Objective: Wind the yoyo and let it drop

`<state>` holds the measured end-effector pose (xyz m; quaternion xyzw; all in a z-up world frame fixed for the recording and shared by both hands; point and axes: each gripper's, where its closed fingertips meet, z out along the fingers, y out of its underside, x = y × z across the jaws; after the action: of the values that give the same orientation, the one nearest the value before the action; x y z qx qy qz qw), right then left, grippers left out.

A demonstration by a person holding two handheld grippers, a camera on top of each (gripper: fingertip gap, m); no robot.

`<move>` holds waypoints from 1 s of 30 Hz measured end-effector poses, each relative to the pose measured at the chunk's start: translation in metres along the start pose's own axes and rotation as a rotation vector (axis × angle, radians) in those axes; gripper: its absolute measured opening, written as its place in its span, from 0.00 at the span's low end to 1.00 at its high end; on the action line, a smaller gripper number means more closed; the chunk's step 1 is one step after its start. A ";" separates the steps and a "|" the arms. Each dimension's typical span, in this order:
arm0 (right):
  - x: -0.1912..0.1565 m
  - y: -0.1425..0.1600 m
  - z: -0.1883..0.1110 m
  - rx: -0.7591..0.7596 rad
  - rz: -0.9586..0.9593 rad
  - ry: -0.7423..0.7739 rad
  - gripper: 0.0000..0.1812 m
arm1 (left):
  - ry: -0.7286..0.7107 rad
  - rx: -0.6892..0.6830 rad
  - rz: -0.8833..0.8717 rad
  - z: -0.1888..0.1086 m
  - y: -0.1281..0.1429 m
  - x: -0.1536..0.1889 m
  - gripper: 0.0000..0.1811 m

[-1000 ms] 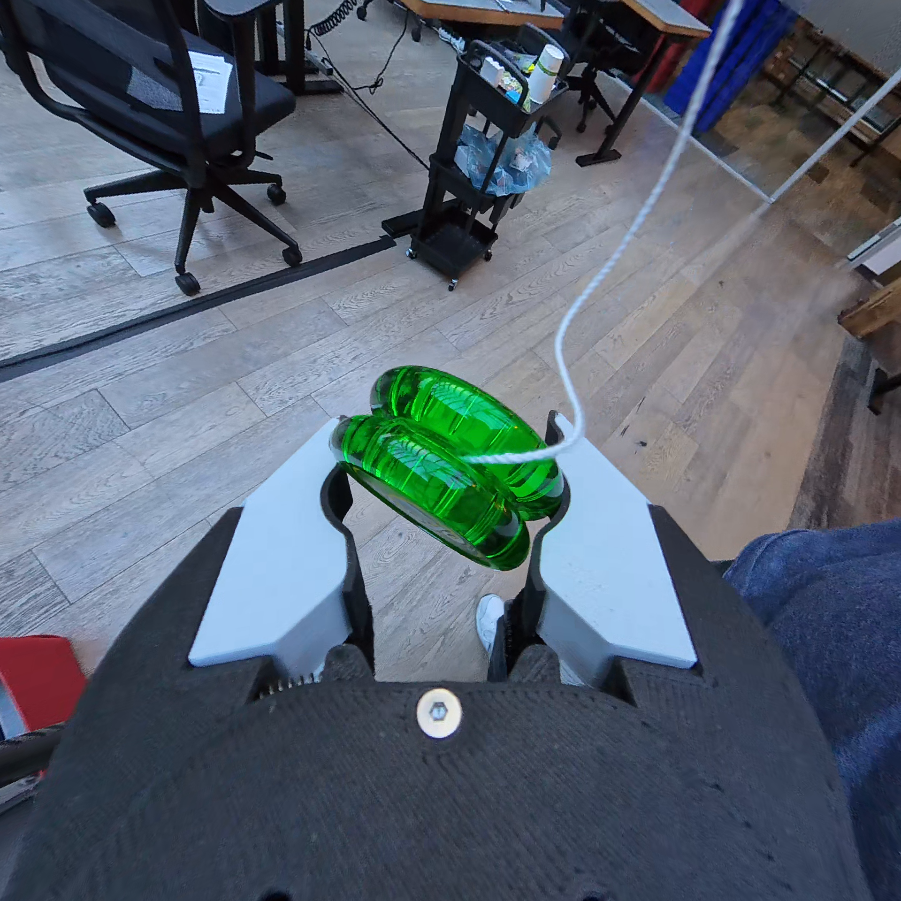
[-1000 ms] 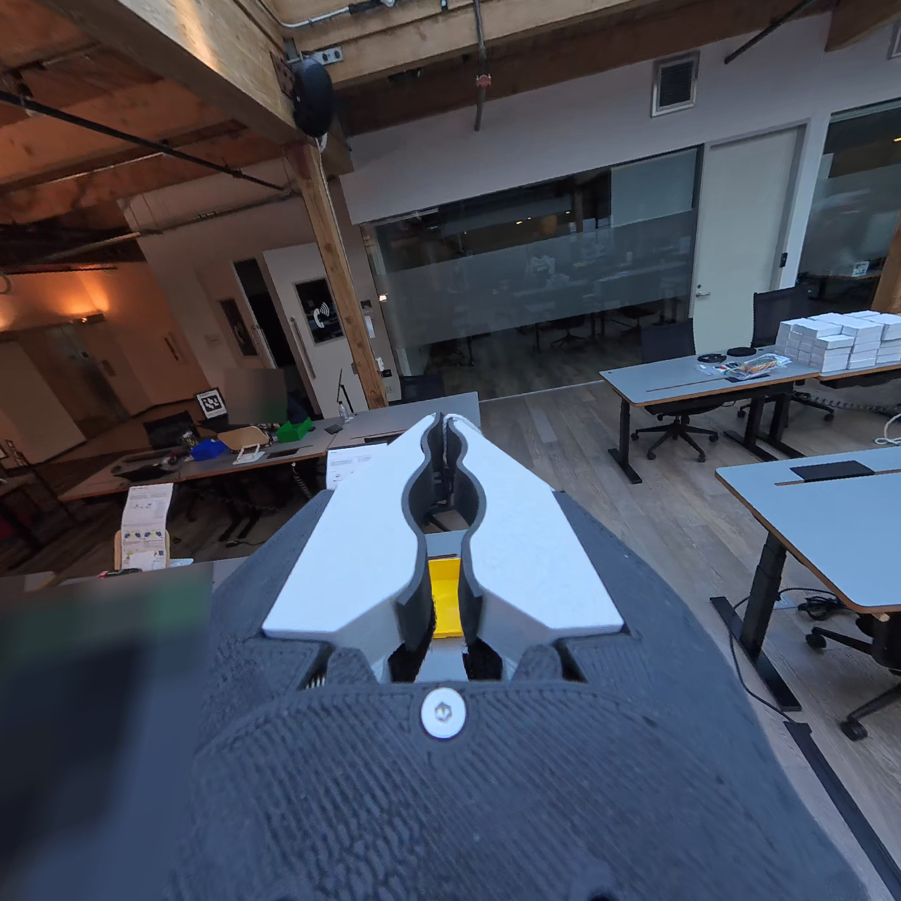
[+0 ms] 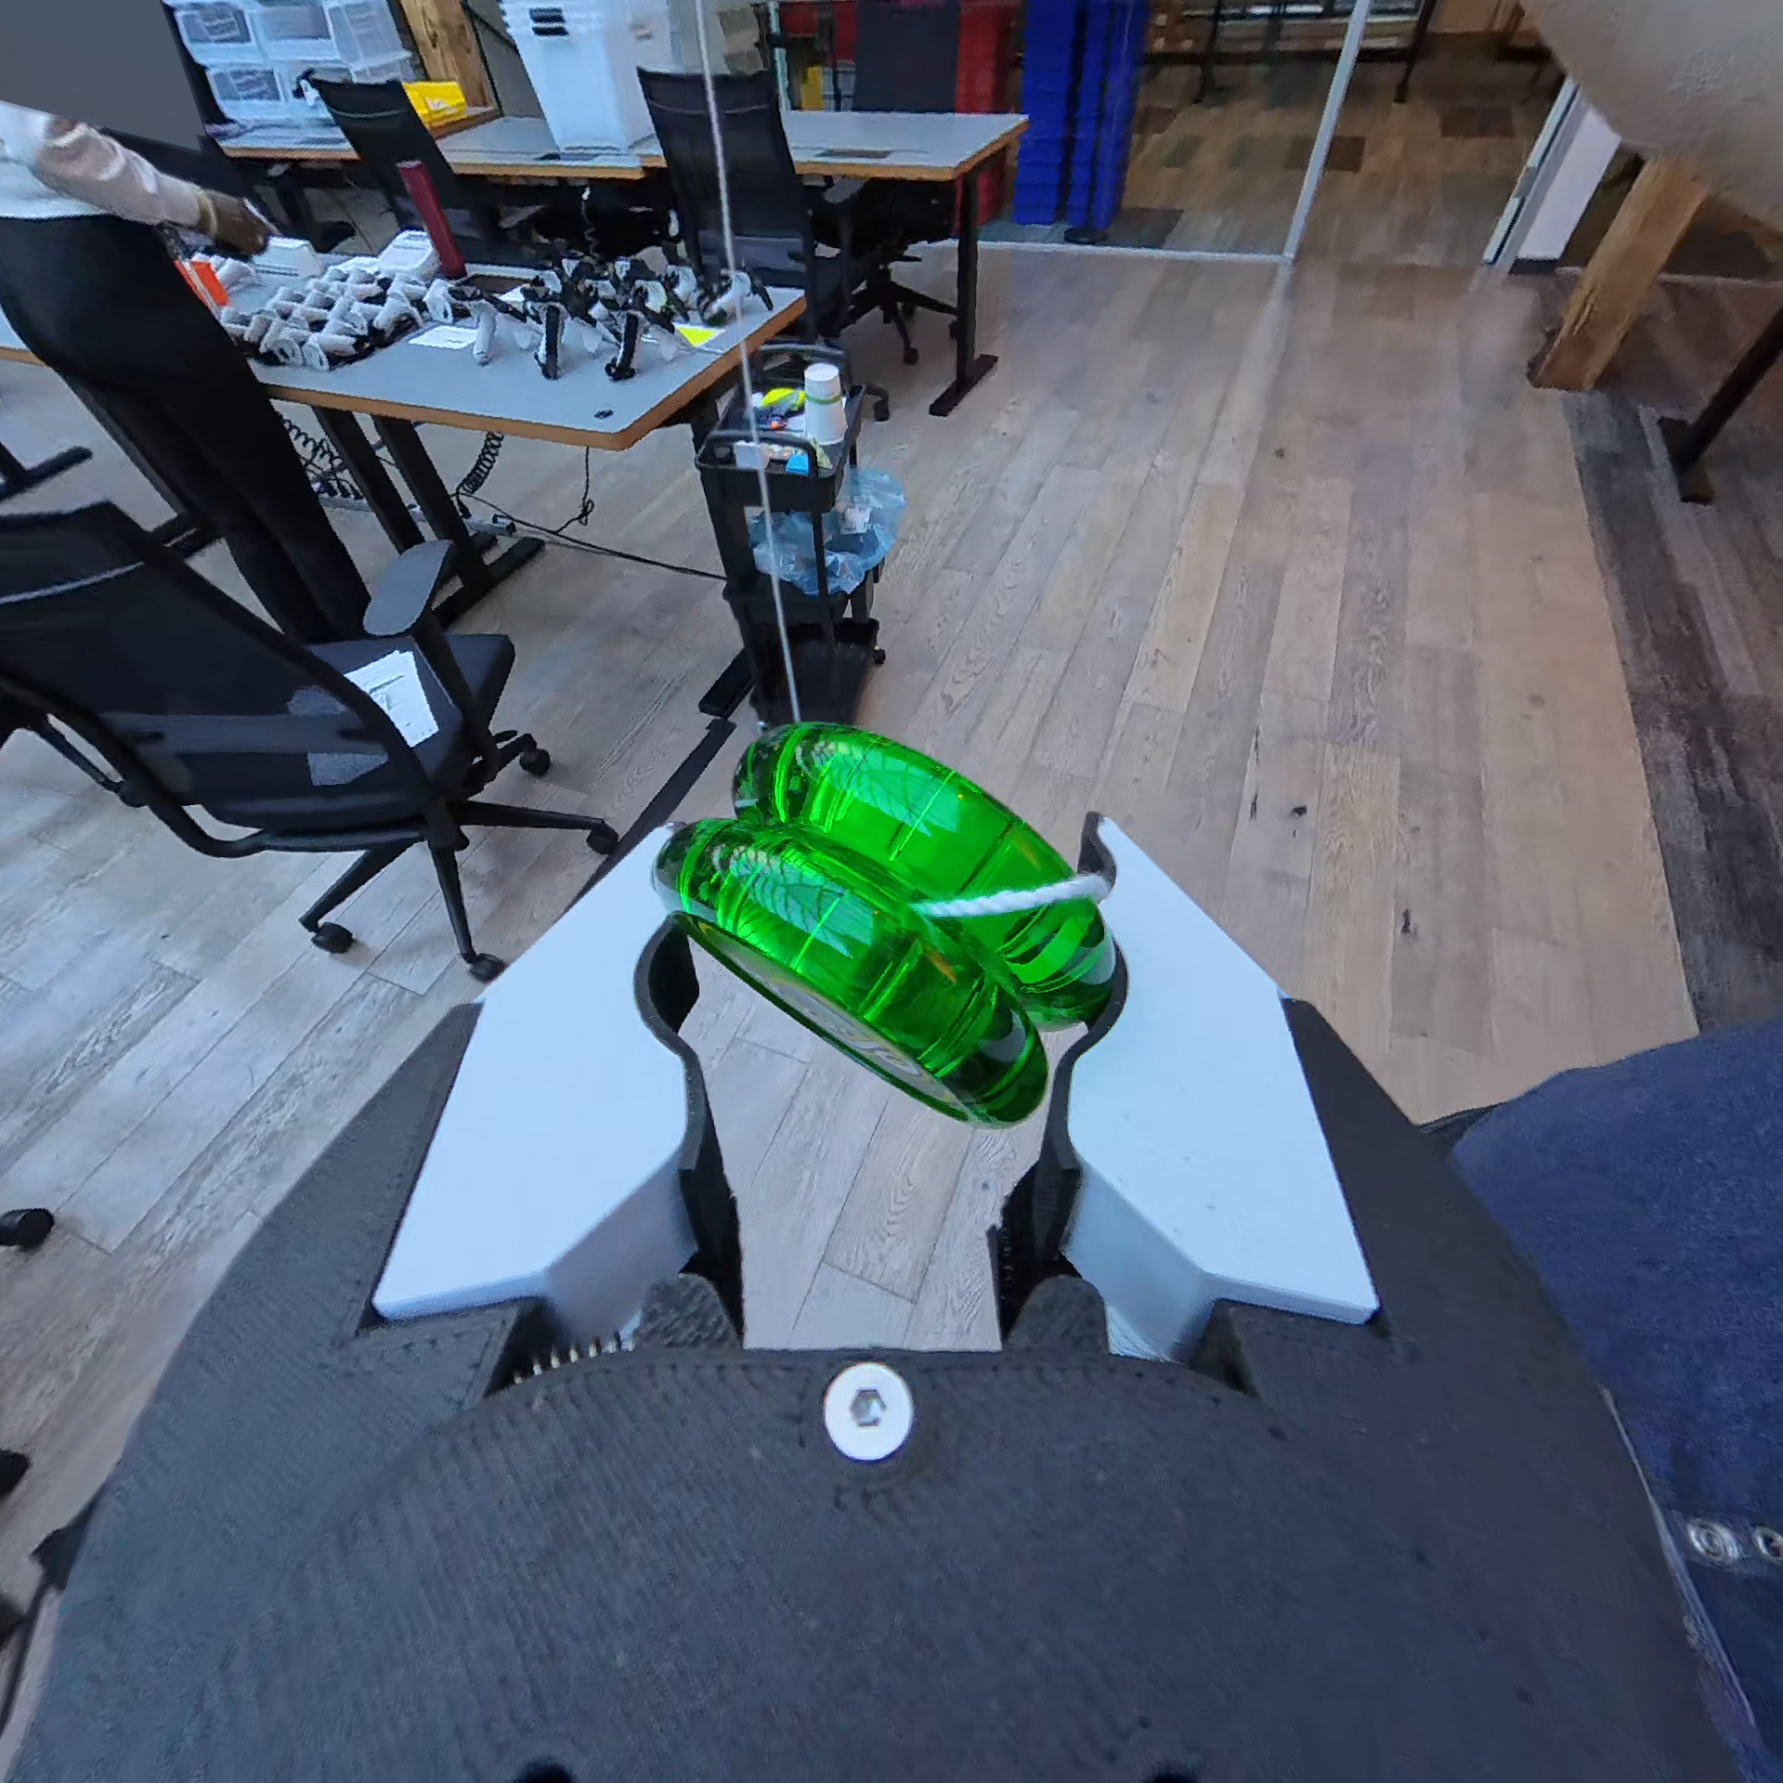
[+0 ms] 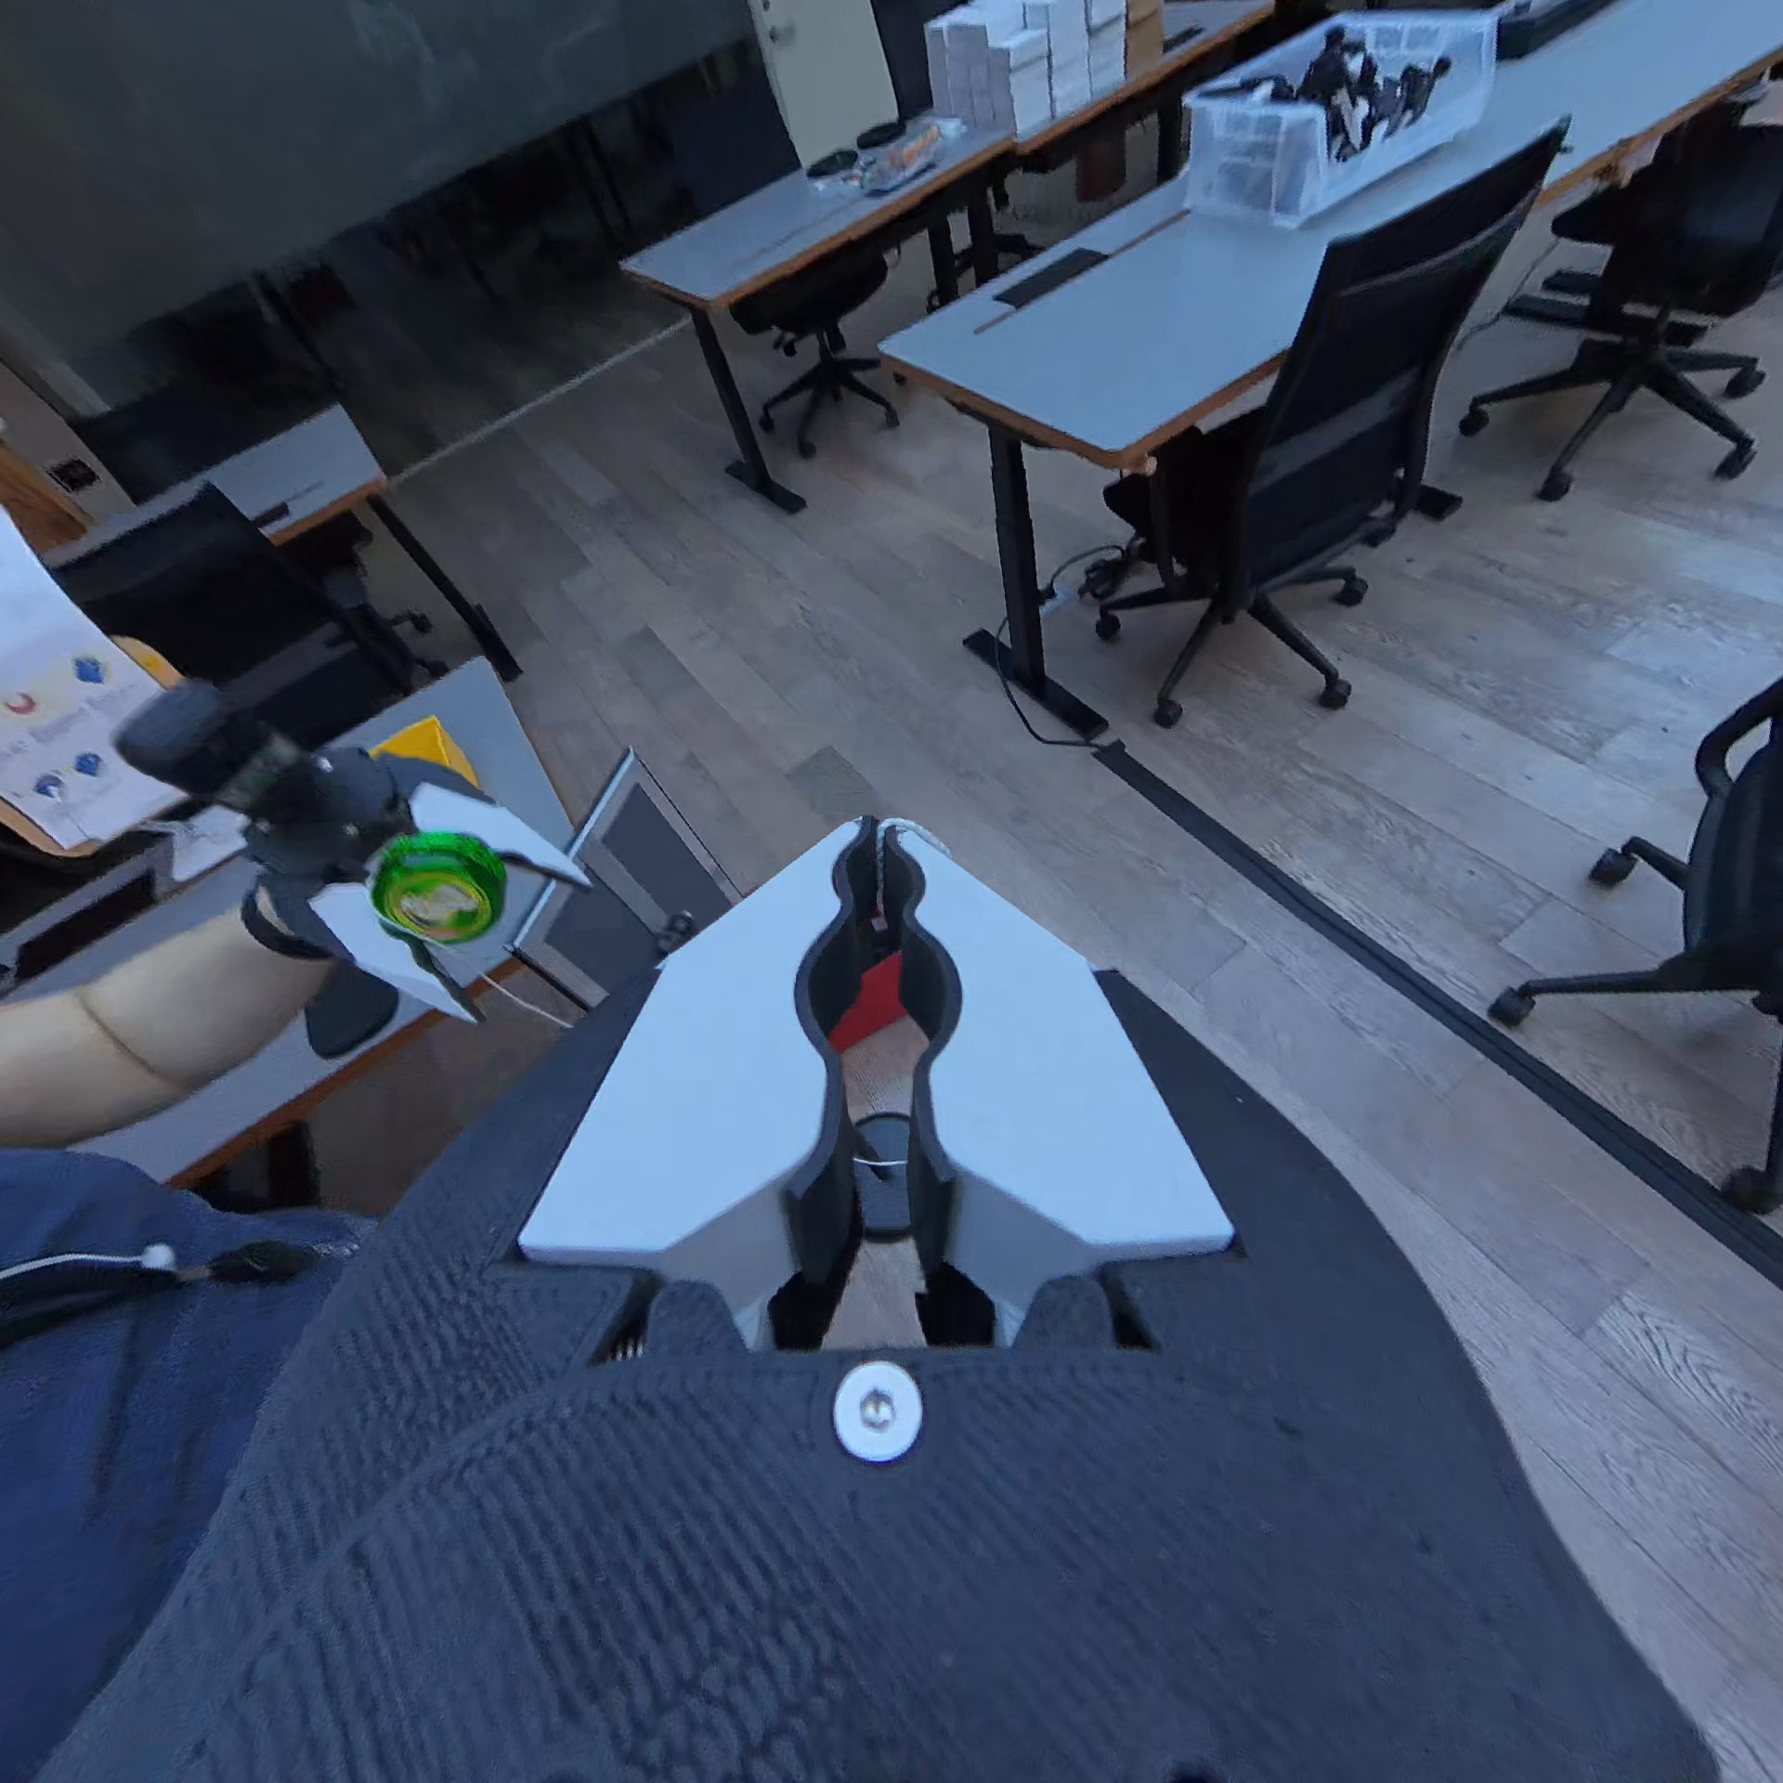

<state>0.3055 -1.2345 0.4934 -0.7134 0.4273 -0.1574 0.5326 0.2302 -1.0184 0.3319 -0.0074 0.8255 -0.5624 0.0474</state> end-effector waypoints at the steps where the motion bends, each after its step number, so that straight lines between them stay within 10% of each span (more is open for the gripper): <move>1: 0.001 0.026 0.006 -0.017 0.002 0.004 0.00 | -0.008 -0.013 0.032 0.002 -0.004 -0.001 0.43; 9: -0.068 0.207 0.066 -0.156 -0.122 -0.187 0.00 | 0.046 0.011 0.187 0.014 -0.039 0.013 0.43; 16: -0.112 0.312 0.112 -0.279 -0.130 -0.287 0.00 | 0.427 0.072 0.206 -0.003 -0.062 0.054 0.43; 24: -0.156 0.240 0.087 -0.003 -0.345 -0.285 0.00 | 0.458 -0.143 0.370 -0.001 -0.043 0.052 0.43; 30: -0.193 0.228 0.070 -0.104 -0.502 -0.363 0.00 | 0.555 -0.158 0.431 0.001 -0.036 0.076 0.43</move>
<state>0.1397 -1.0556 0.3070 -0.8393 0.1430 -0.1321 0.5075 0.1534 -1.0370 0.3596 0.3161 0.8305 -0.4545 -0.0618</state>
